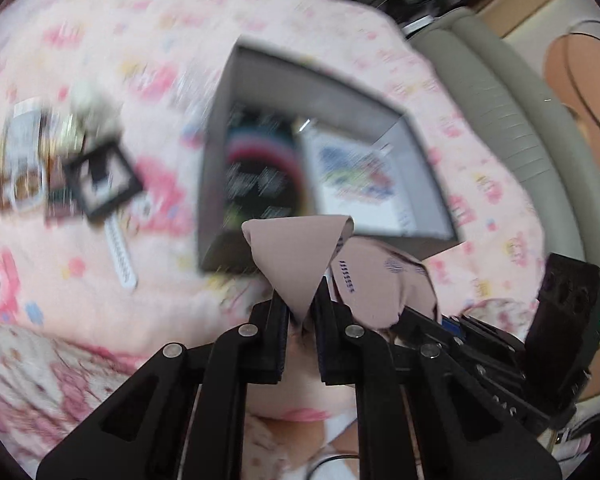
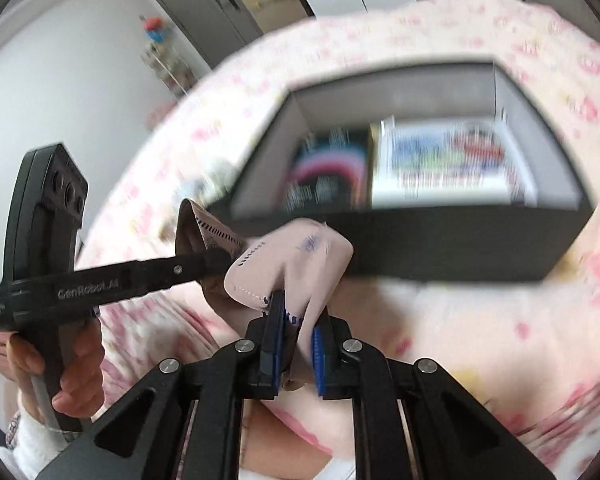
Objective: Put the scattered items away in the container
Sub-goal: 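Carry the held beige cloth up over the black box, then lower the beige cloth into the box beside the Smart Devil box and release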
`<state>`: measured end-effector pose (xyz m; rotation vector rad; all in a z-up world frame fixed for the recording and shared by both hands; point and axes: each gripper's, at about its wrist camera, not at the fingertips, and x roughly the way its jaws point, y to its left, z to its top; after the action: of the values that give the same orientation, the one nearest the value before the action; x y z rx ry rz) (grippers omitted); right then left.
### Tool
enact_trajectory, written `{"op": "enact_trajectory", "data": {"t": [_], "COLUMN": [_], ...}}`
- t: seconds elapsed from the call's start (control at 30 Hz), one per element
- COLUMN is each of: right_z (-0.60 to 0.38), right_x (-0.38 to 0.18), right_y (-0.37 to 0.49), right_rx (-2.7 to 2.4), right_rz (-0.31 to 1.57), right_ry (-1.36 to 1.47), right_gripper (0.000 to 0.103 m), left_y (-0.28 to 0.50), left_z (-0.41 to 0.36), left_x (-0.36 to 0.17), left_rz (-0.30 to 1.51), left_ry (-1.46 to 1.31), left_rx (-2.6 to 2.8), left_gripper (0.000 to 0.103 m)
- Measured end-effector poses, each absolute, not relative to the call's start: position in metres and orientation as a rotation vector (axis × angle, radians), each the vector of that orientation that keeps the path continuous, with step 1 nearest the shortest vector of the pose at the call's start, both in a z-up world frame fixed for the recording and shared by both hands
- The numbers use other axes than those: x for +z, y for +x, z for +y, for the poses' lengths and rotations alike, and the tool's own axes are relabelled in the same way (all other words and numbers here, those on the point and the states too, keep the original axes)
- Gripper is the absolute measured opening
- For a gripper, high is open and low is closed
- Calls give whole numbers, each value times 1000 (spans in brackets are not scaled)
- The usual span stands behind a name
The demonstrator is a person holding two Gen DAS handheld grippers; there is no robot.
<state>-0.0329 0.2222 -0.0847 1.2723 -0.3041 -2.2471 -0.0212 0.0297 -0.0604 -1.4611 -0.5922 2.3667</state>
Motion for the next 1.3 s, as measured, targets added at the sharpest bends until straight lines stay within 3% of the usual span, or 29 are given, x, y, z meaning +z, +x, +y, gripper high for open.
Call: {"op": "enact_trajectory", "data": {"t": [0.3, 0.43, 0.53, 0.63, 0.67, 0.8, 1.0, 1.13, 1.3], "right_z": [253, 272, 283, 290, 290, 293, 309, 285, 274], "right_x": [-9, 0, -25, -55, -67, -73, -48, -79, -108], "right_y": [-130, -180, -205, -213, -215, -213, -209, -206, -212], "right_rx": [-2333, -2373, -2379, -2400, -2395, -2453, -2400, -2216, -2172], "right_rz": [-266, -211, -178, -113, -81, 39, -148, -65, 36], "right_ry": [1110, 1183, 1296, 1427, 1465, 1451, 1331, 1474, 1573], "right_gripper": [10, 10, 12, 34, 36, 37, 37, 37, 37], "left_y": [-101, -154, -183, -202, -206, -202, -202, -222, -238], "left_z": [53, 73, 87, 103, 108, 112, 115, 119, 123], "left_x": [21, -6, -45, -86, -99, -104, -92, -121, -131], "left_rz": [-583, -654, -678, -643, -610, -553, -556, -591, -618], "left_ry": [-1261, -1318, -1424, -1569, -1623, -1641, -1592, -1784, -1822], "left_rx": [2405, 2367, 2326, 2274, 2264, 2299, 2338, 2303, 2255], "left_gripper": [10, 10, 10, 10, 12, 26, 26, 26, 26]}}
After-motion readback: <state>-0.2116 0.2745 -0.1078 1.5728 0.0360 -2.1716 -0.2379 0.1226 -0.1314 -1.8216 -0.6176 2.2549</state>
